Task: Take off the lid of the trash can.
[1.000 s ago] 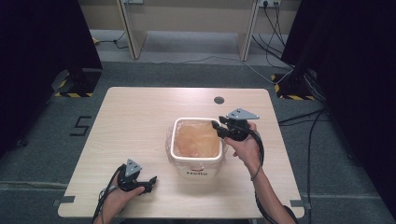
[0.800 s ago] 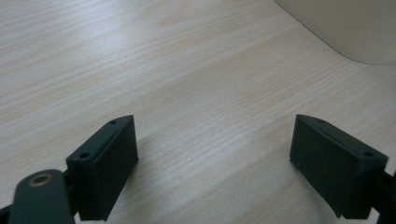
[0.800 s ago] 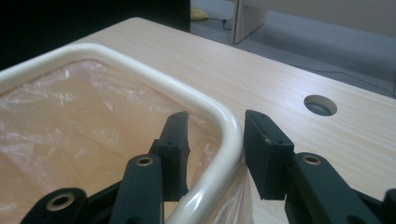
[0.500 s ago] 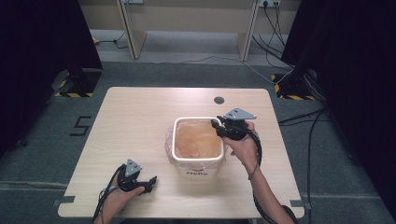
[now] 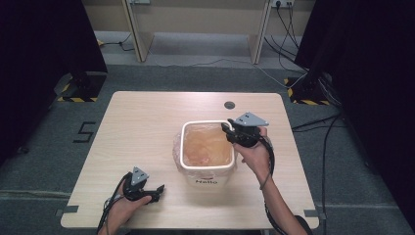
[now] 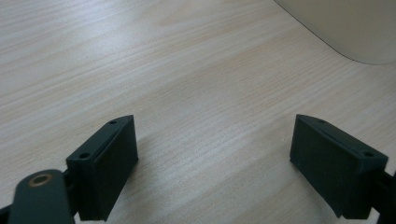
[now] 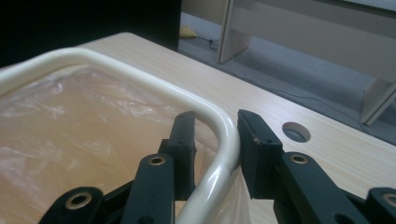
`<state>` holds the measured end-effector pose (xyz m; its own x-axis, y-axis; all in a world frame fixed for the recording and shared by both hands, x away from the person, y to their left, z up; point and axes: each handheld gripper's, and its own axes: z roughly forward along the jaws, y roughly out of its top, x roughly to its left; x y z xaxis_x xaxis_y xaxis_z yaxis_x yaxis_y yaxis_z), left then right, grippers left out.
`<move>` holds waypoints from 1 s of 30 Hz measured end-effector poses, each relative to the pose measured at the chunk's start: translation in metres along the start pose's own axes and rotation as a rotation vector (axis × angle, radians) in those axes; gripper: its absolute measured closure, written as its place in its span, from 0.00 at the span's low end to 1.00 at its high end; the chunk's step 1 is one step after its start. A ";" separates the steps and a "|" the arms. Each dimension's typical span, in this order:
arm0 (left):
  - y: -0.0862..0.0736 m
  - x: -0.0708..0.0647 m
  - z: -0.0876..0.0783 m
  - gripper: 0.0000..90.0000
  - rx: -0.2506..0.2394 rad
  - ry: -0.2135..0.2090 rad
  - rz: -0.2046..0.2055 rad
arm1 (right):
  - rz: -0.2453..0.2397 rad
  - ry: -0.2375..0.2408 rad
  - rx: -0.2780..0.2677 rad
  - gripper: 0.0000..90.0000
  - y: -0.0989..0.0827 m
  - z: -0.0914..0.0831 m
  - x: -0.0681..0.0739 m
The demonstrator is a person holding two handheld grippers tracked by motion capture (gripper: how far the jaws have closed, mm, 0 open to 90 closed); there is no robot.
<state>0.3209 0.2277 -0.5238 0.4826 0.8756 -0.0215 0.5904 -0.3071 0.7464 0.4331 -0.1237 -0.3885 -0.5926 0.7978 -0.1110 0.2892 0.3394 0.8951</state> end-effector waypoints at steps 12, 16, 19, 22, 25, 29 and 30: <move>0.000 0.000 0.000 0.16 0.000 0.001 0.000 | -0.056 -0.026 0.056 0.75 -0.003 0.005 0.000; 0.000 0.000 0.000 0.16 -0.001 0.001 0.000 | -0.044 -0.002 0.058 0.77 -0.003 0.005 -0.001; 0.000 0.000 0.000 0.16 0.000 0.001 0.000 | 0.017 0.015 0.079 0.71 -0.004 0.009 -0.004; 0.000 0.000 0.000 0.16 0.000 0.001 0.000 | 0.005 0.014 0.096 0.71 -0.006 0.011 -0.002; 0.000 0.000 0.000 0.16 0.000 0.001 0.000 | 0.004 -0.021 0.105 0.58 -0.005 0.006 0.003; 0.000 0.000 0.000 0.16 0.000 0.001 0.000 | -0.014 -0.028 0.111 0.60 -0.004 -0.004 0.009; 0.000 0.000 0.000 0.16 -0.001 0.001 0.000 | -0.020 -0.033 0.115 0.60 -0.005 -0.005 0.010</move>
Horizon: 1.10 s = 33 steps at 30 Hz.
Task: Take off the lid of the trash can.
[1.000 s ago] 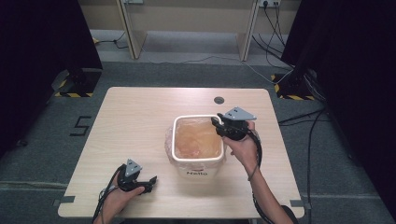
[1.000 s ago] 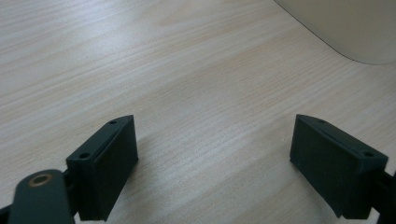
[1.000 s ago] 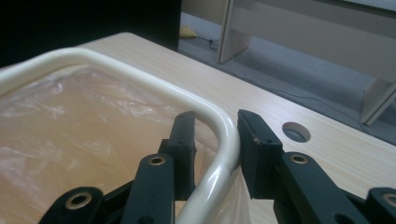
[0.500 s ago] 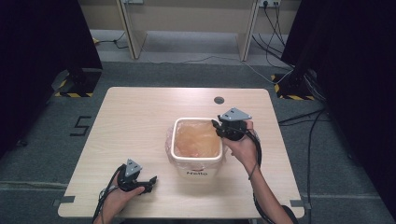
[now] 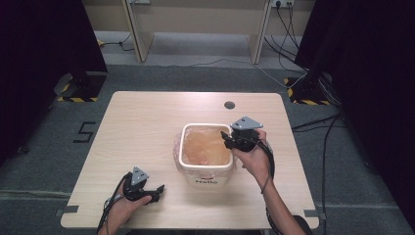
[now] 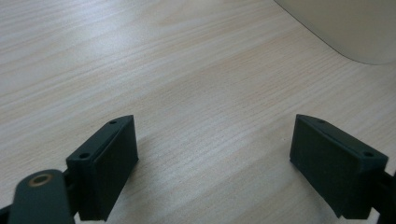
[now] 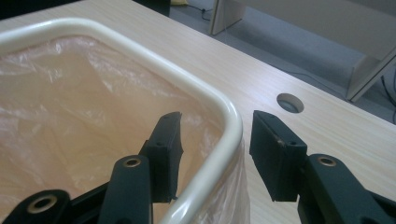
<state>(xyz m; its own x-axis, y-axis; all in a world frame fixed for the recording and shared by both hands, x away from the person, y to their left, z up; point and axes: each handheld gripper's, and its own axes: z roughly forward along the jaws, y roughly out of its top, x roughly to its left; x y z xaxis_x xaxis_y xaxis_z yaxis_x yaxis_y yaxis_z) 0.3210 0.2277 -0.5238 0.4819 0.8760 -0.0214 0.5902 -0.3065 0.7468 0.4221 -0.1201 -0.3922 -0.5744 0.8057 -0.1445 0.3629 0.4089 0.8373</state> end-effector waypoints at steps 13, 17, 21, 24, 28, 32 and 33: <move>0.000 0.000 0.000 0.16 -0.001 0.000 -0.001 | -0.048 -0.045 -0.040 0.71 0.001 0.000 0.003; 0.000 0.000 0.000 0.16 0.001 0.000 0.001 | -0.087 -0.077 -0.049 0.71 0.005 -0.003 0.007; 0.000 0.000 0.000 0.16 0.001 -0.001 0.001 | -0.140 -0.094 -0.058 0.71 0.007 -0.005 0.009; 0.000 0.000 0.000 0.16 0.001 -0.001 0.001 | -0.167 -0.112 -0.065 0.71 0.008 -0.006 0.011; 0.000 0.000 0.000 0.16 0.001 0.000 0.001 | -0.171 -0.113 -0.082 0.72 0.012 -0.009 0.012; 0.000 0.000 0.000 0.16 0.001 0.000 0.001 | -0.088 -0.045 -0.100 0.72 0.012 -0.010 0.006; 0.000 0.000 0.000 0.16 0.001 0.000 0.001 | -0.068 -0.044 -0.104 0.72 0.012 -0.010 0.001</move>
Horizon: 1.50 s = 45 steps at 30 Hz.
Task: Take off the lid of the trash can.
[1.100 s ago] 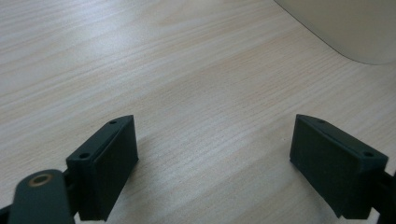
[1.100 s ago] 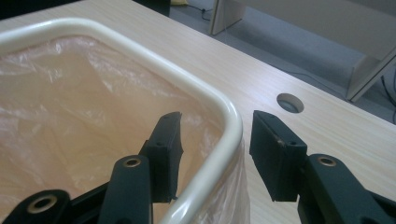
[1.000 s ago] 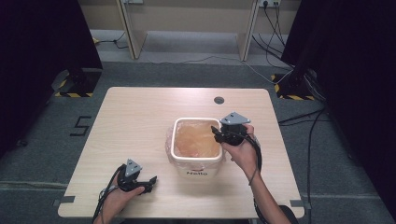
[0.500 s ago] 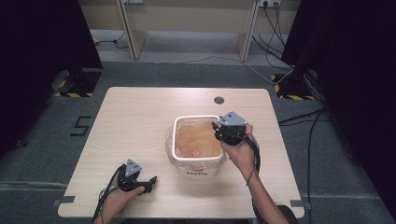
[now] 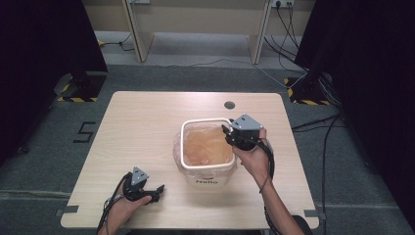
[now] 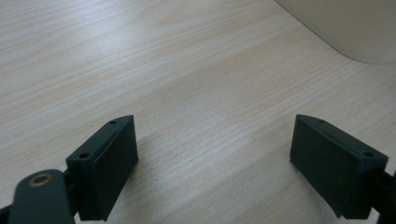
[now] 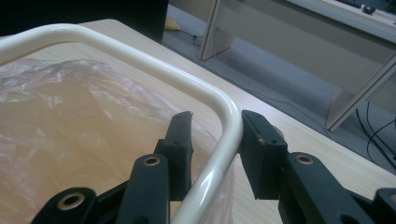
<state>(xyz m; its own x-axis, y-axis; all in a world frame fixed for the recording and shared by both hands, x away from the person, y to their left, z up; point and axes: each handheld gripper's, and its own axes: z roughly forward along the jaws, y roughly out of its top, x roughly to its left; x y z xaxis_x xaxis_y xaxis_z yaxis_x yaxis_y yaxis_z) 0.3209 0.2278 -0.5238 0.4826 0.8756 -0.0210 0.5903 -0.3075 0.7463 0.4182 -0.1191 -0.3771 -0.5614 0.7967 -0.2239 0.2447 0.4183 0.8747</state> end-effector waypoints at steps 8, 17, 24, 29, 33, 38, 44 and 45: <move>0.000 0.000 0.000 0.16 0.000 0.000 0.000 | 0.097 0.042 -0.026 0.73 0.000 -0.005 -0.010; 0.000 0.000 0.000 0.16 -0.001 0.001 -0.001 | 0.134 0.020 -0.053 0.73 -0.002 -0.020 -0.028; 0.000 0.000 0.000 0.16 0.000 0.000 0.000 | 0.174 -0.013 -0.058 0.73 -0.014 -0.038 -0.052; 0.000 0.000 0.000 0.16 0.000 0.000 0.000 | 0.199 -0.033 -0.053 0.73 -0.028 -0.050 -0.067; 0.000 0.000 0.000 0.16 -0.001 0.000 0.000 | 0.228 -0.049 -0.033 0.73 -0.049 -0.061 -0.080; 0.000 0.000 0.000 0.16 -0.001 0.000 -0.001 | 0.259 -0.080 -0.028 0.73 -0.065 -0.073 -0.096; 0.000 0.000 0.000 0.16 -0.001 0.000 0.000 | 0.281 -0.113 -0.032 0.73 -0.077 -0.088 -0.111; 0.000 0.000 0.000 0.16 -0.001 0.000 0.000 | 0.281 -0.113 -0.032 0.73 -0.077 -0.088 -0.111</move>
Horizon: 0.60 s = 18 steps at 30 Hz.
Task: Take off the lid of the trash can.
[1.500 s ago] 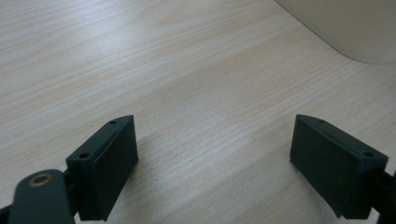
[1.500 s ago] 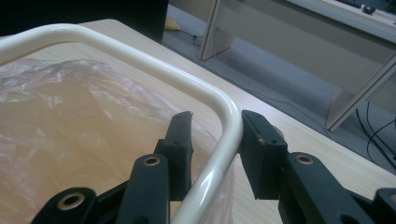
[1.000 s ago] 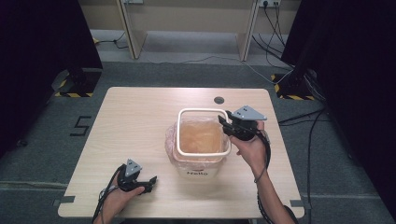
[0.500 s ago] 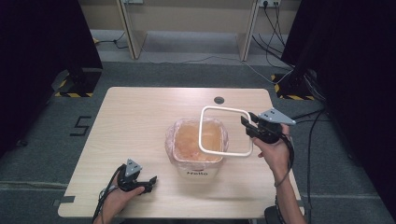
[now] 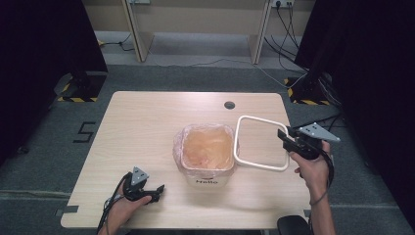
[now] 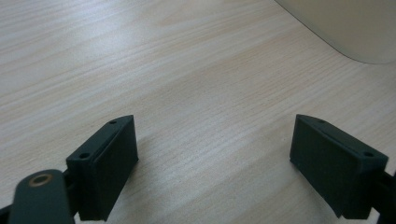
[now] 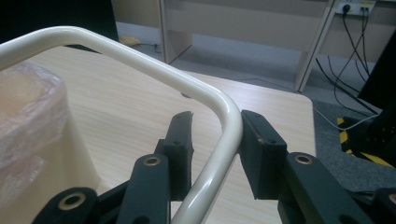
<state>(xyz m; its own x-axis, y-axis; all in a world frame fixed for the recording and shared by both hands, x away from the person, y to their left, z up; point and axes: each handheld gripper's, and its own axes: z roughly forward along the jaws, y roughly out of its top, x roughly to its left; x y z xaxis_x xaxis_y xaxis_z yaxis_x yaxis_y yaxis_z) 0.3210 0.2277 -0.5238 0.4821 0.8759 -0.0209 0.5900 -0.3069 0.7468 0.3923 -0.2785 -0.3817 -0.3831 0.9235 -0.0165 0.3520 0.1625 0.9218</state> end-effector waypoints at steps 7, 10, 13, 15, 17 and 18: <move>0.000 0.000 0.000 0.16 0.000 0.000 0.000 | -0.009 -0.024 0.015 0.73 -0.015 -0.010 -0.019; 0.000 0.000 0.000 0.16 0.000 0.000 0.000 | -0.010 -0.010 0.025 0.73 -0.021 -0.010 -0.023; 0.000 0.000 0.000 0.16 0.000 -0.001 0.000 | -0.007 -0.007 0.046 0.73 -0.031 -0.003 -0.028; 0.000 0.000 0.000 0.16 0.001 -0.001 0.000 | 0.001 -0.006 0.060 0.73 -0.036 0.001 -0.030; 0.000 0.000 0.000 0.16 0.000 -0.001 0.000 | -0.002 -0.005 0.076 0.73 -0.042 0.006 -0.031; 0.000 0.000 0.000 0.16 0.001 -0.001 0.000 | -0.004 -0.002 0.083 0.73 -0.044 0.008 -0.031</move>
<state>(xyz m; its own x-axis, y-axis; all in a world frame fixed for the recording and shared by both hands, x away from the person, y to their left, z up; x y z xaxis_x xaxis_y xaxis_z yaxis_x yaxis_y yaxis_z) 0.3209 0.2278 -0.5238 0.4824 0.8757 -0.0215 0.5906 -0.3070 0.7463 0.3956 -0.3116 -0.4253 -0.3824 0.9237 -0.0208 0.4200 0.1938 0.8866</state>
